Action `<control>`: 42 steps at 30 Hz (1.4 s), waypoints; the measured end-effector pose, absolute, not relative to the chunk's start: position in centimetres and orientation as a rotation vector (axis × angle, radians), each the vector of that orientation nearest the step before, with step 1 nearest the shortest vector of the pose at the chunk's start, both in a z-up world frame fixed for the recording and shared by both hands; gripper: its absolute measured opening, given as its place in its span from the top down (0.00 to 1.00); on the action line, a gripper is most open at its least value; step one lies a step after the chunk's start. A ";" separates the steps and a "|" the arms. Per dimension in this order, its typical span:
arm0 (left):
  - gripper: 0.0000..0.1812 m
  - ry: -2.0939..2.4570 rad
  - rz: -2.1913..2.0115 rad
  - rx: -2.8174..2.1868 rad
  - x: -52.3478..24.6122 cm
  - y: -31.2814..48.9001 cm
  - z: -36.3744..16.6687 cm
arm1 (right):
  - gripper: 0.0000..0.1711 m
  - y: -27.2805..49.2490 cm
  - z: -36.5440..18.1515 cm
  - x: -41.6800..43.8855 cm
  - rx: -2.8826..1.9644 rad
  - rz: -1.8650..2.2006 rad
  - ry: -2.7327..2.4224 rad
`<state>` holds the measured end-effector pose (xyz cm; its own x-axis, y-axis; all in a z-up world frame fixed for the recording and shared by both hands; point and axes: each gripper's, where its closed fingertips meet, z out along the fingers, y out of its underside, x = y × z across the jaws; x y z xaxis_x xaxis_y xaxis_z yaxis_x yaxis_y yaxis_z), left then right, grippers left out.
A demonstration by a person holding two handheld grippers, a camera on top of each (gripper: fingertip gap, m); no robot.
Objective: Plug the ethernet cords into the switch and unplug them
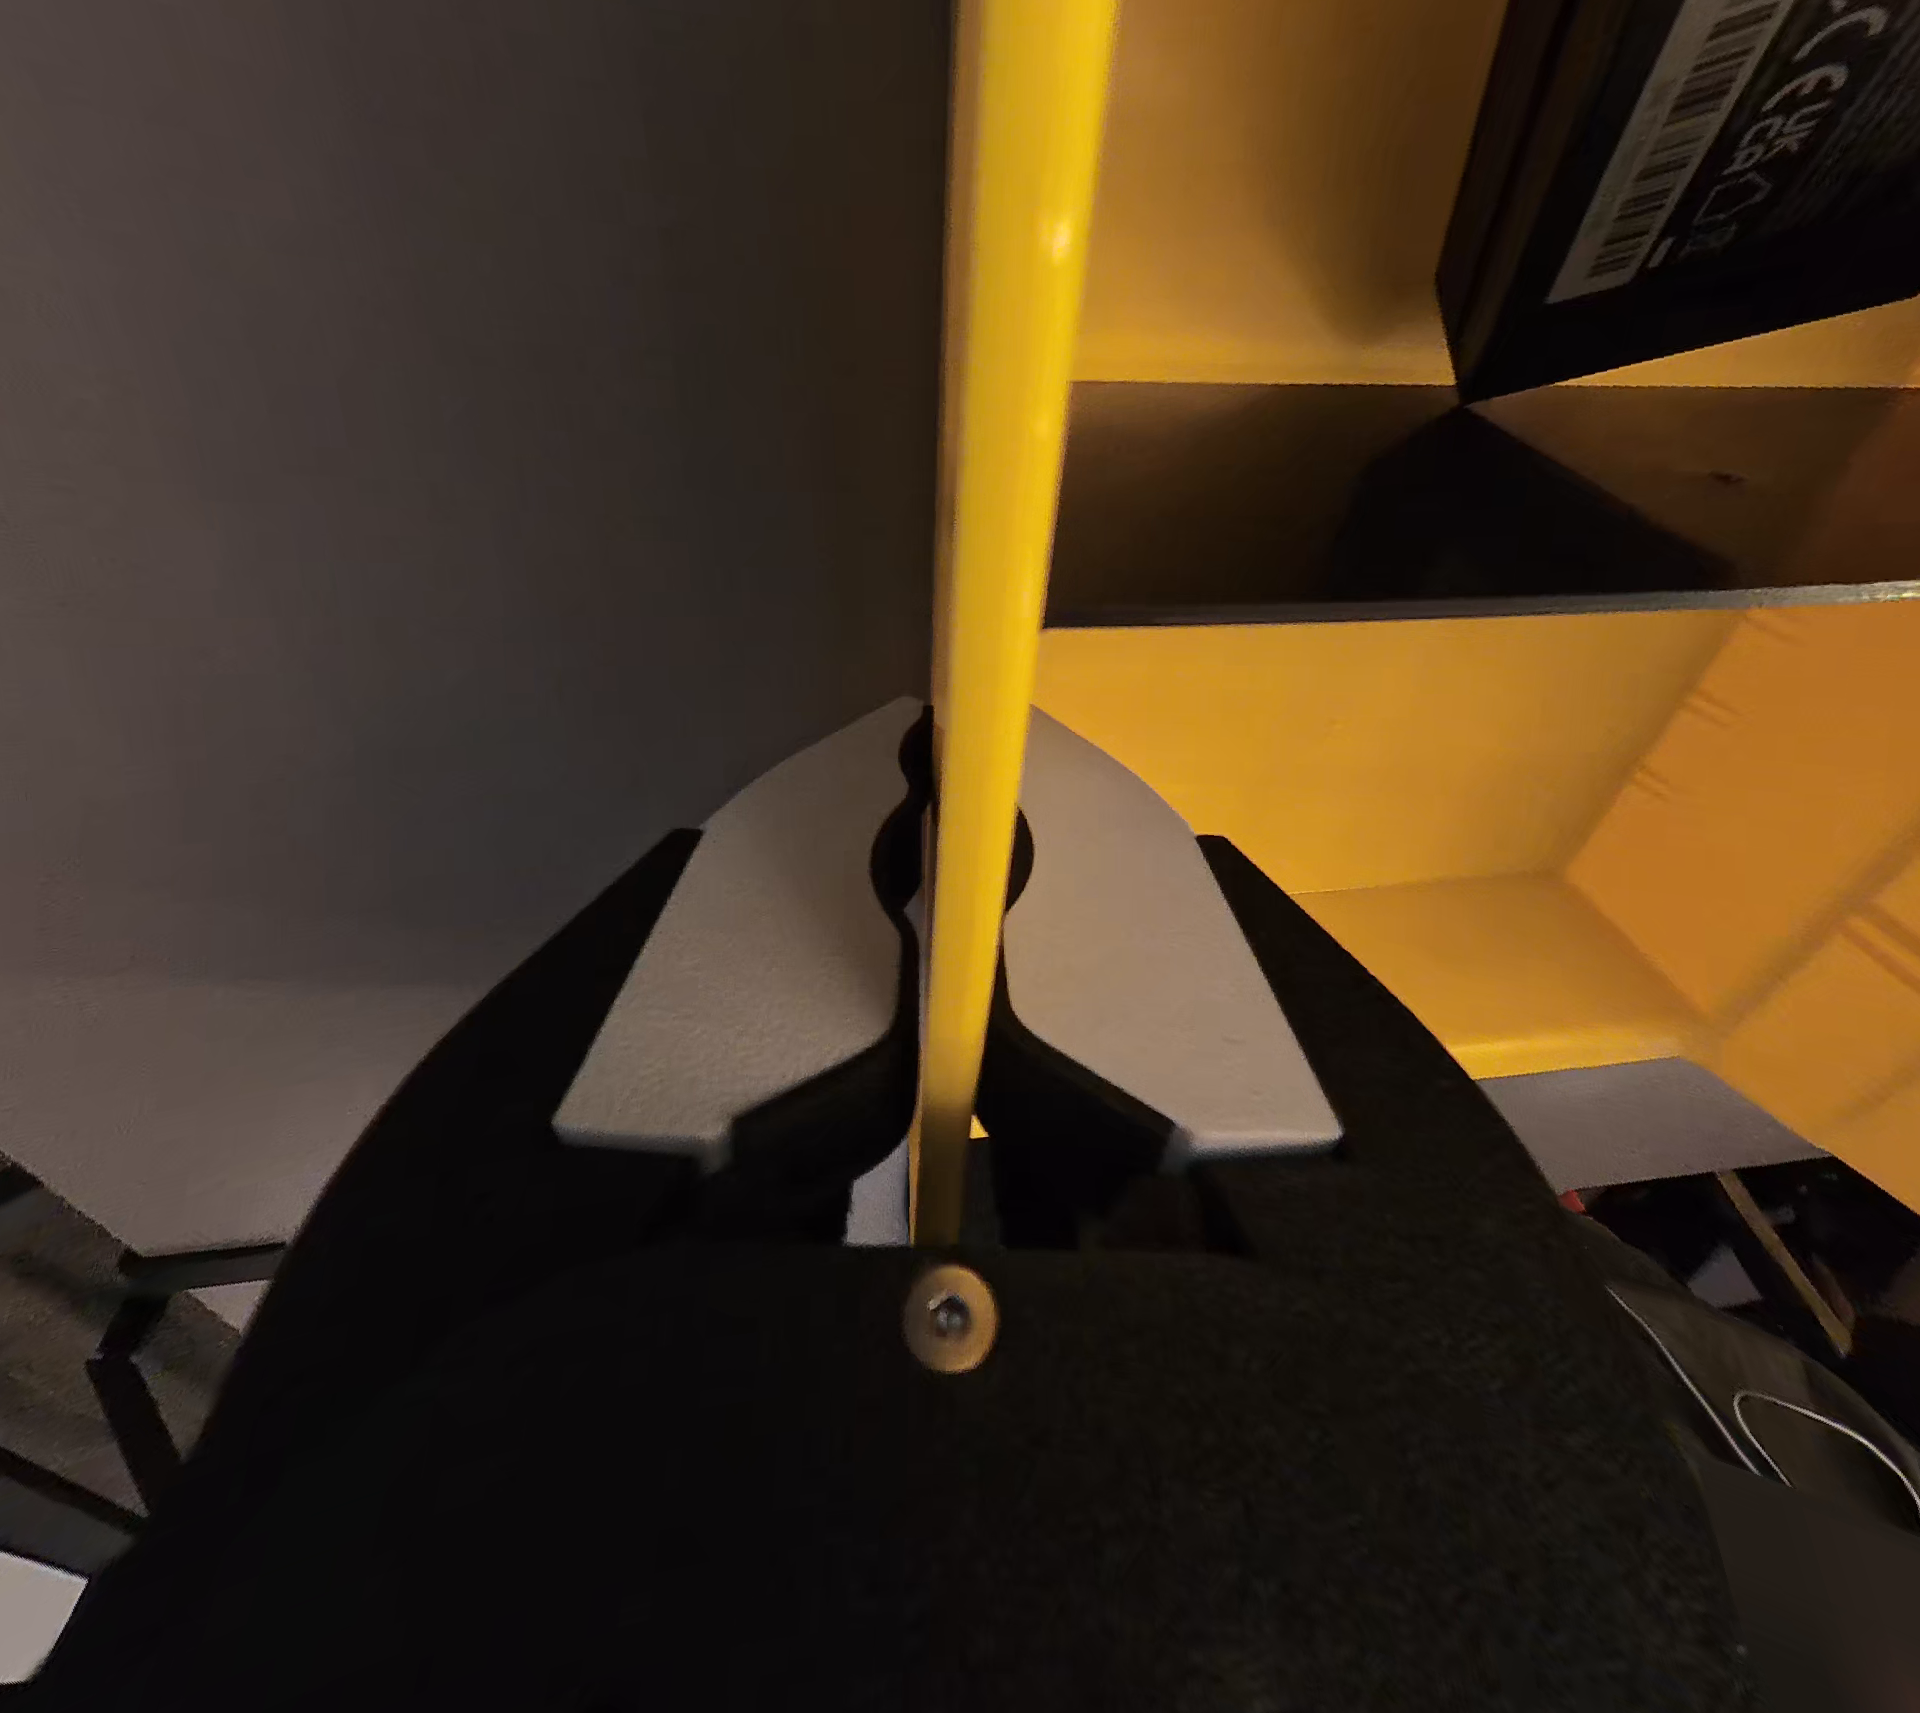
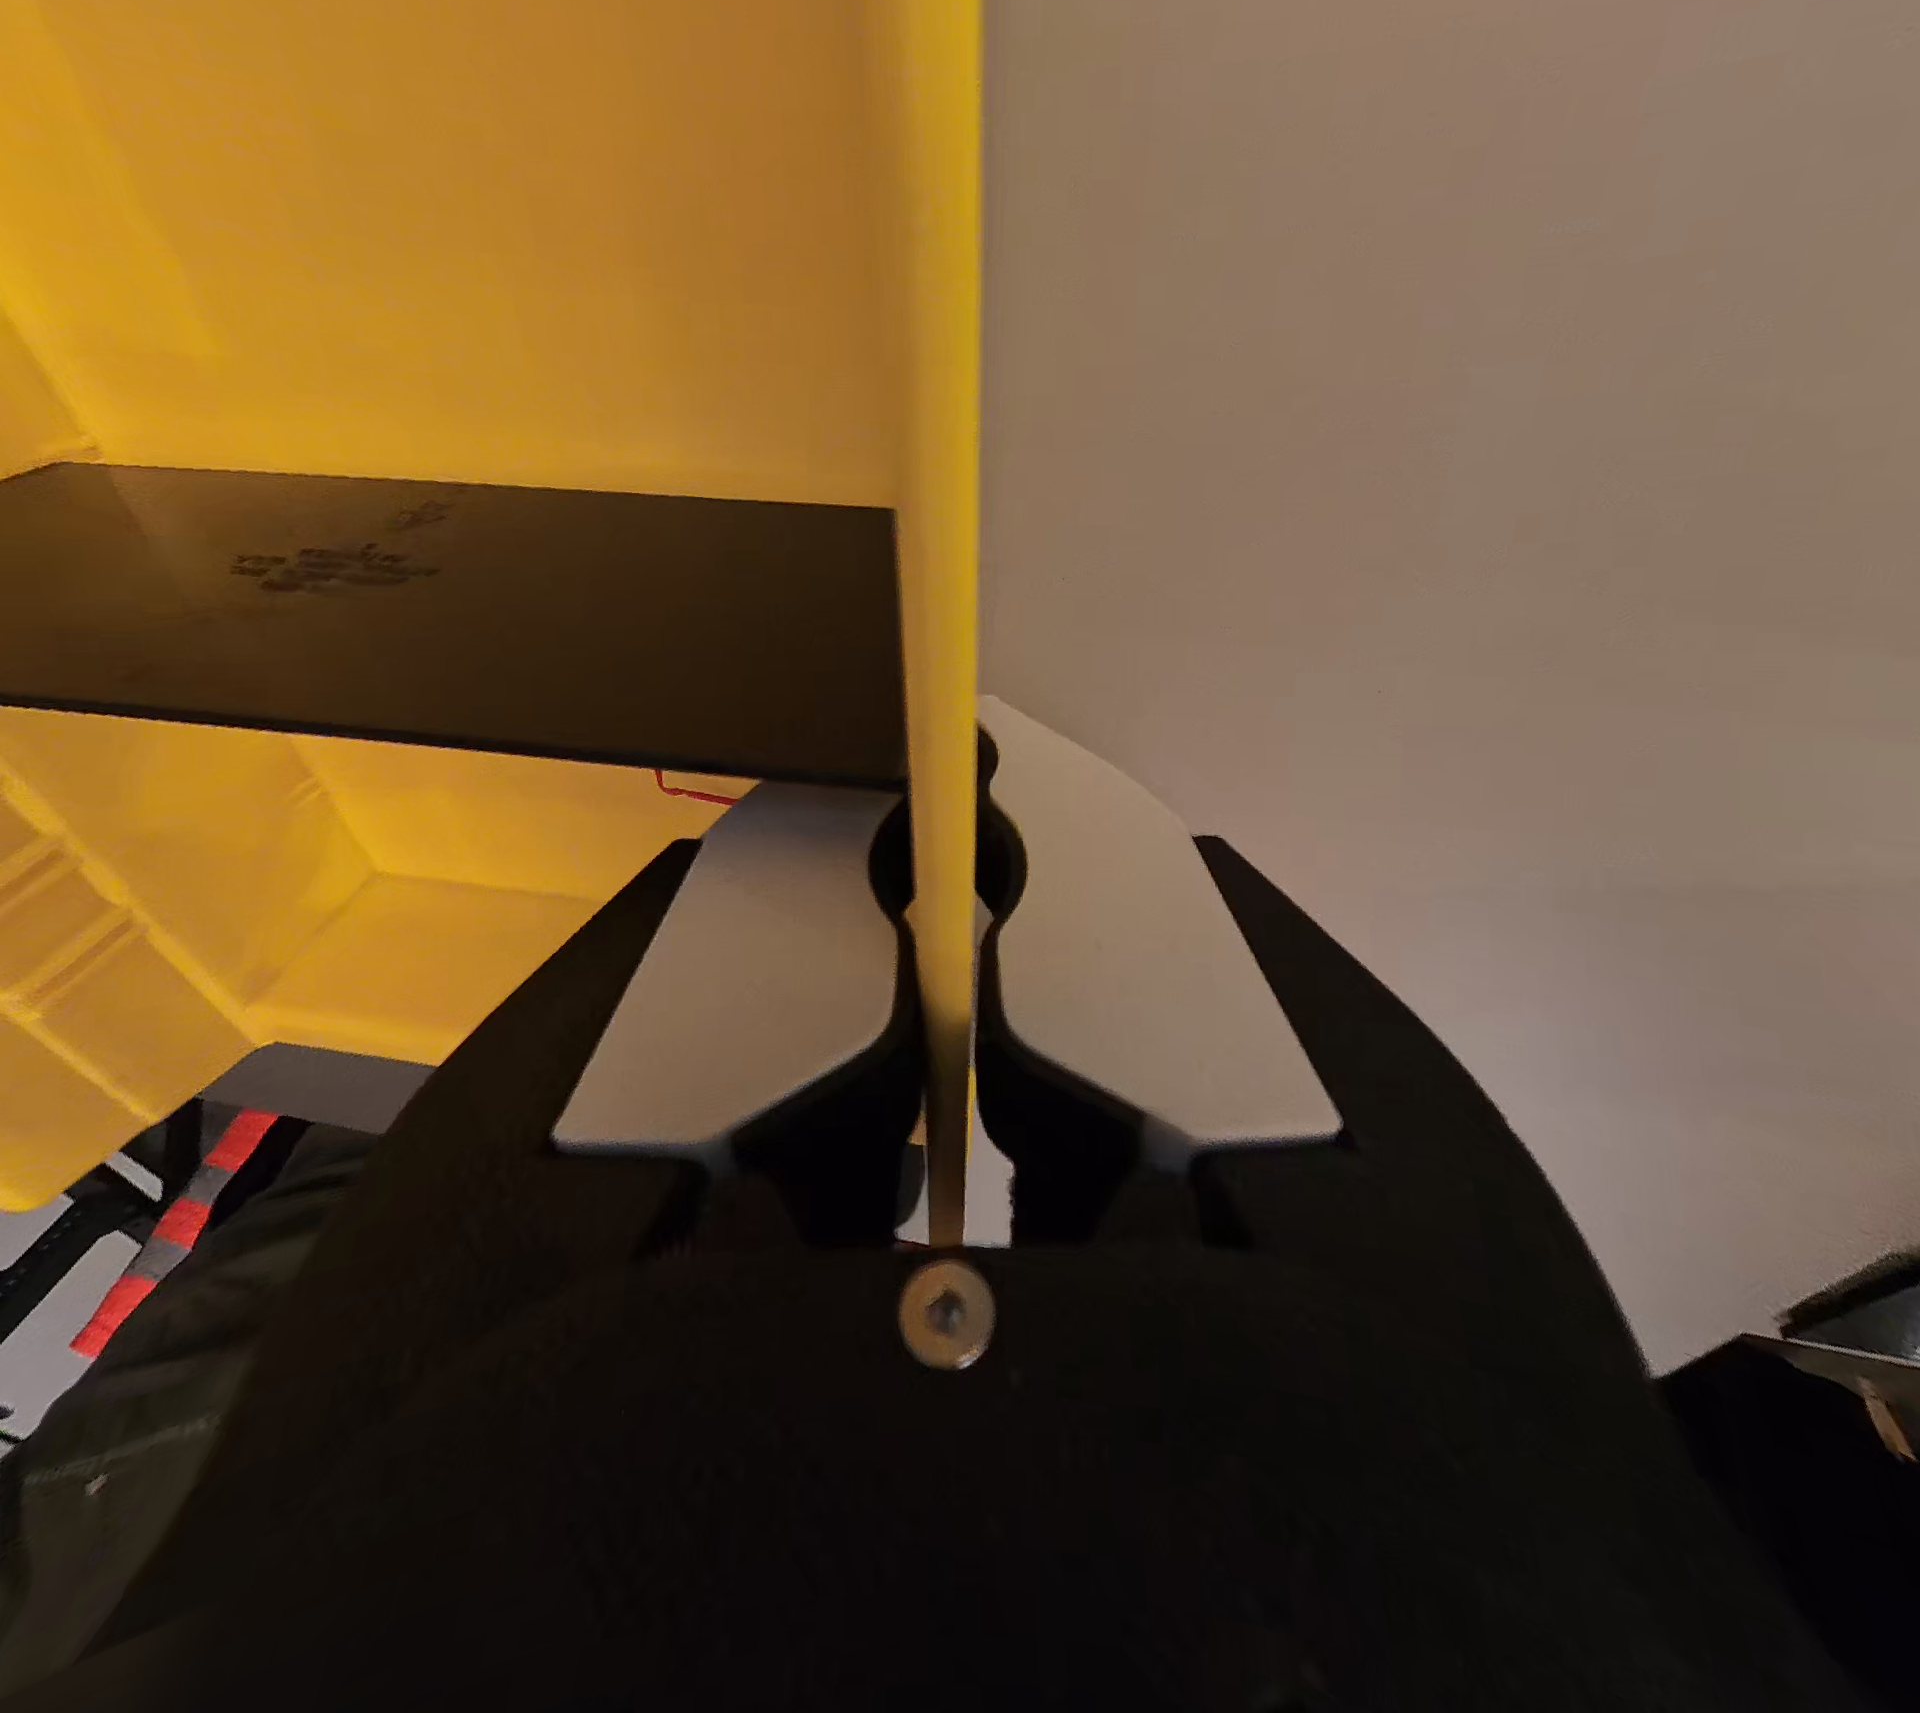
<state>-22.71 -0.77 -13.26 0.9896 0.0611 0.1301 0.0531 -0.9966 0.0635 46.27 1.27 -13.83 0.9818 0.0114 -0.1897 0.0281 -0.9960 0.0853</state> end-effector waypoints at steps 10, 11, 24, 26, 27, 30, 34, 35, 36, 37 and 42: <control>0.98 0.071 0.202 3.078 -22.9 -0.7 -13.2 | 0.97 1.8 -14.0 47.2 3.056 -0.238 0.027; 0.98 0.071 0.200 3.078 -23.0 -0.7 -13.3 | 0.97 1.8 -14.1 47.2 3.055 -0.229 0.035; 0.98 0.069 0.208 3.122 -23.3 -0.5 -13.0 | 0.90 1.9 -14.2 47.3 3.057 -0.147 0.075; 0.98 0.060 0.211 3.138 -23.4 -0.5 -12.8 | 0.90 2.2 -13.9 47.4 3.079 -0.142 0.069; 0.97 0.066 0.225 3.145 -23.4 -0.4 -12.6 | 0.90 2.3 -13.6 47.4 3.093 -0.137 0.067; 0.97 0.101 0.281 3.193 -23.5 0.0 -11.5 | 0.88 2.8 -12.4 47.6 3.151 -0.123 0.055; 0.98 0.068 0.345 3.309 -23.8 0.9 -8.6 | 0.86 3.4 -10.0 48.0 3.257 -0.029 0.040; 0.97 0.050 0.353 3.355 -24.0 1.2 -7.5 | 0.86 3.6 -9.2 47.9 3.289 -0.012 0.045; 0.97 0.026 0.360 3.404 -24.1 1.6 -6.3 | 0.86 3.7 -8.2 47.8 3.327 -0.005 0.050; 0.96 -0.007 0.358 3.464 -24.2 2.0 -5.1 | 0.86 3.8 -7.2 47.6 3.366 0.004 0.055; 0.85 -0.408 0.398 3.669 -22.5 3.5 0.0 | 0.86 4.4 -0.3 46.0 3.650 0.084 0.184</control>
<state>-22.52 3.46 0.02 0.9565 -0.2581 0.1358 -0.1420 -0.8190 -0.5559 45.97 4.39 -0.34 0.9942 0.0830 0.0678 0.1056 -0.8662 -0.4884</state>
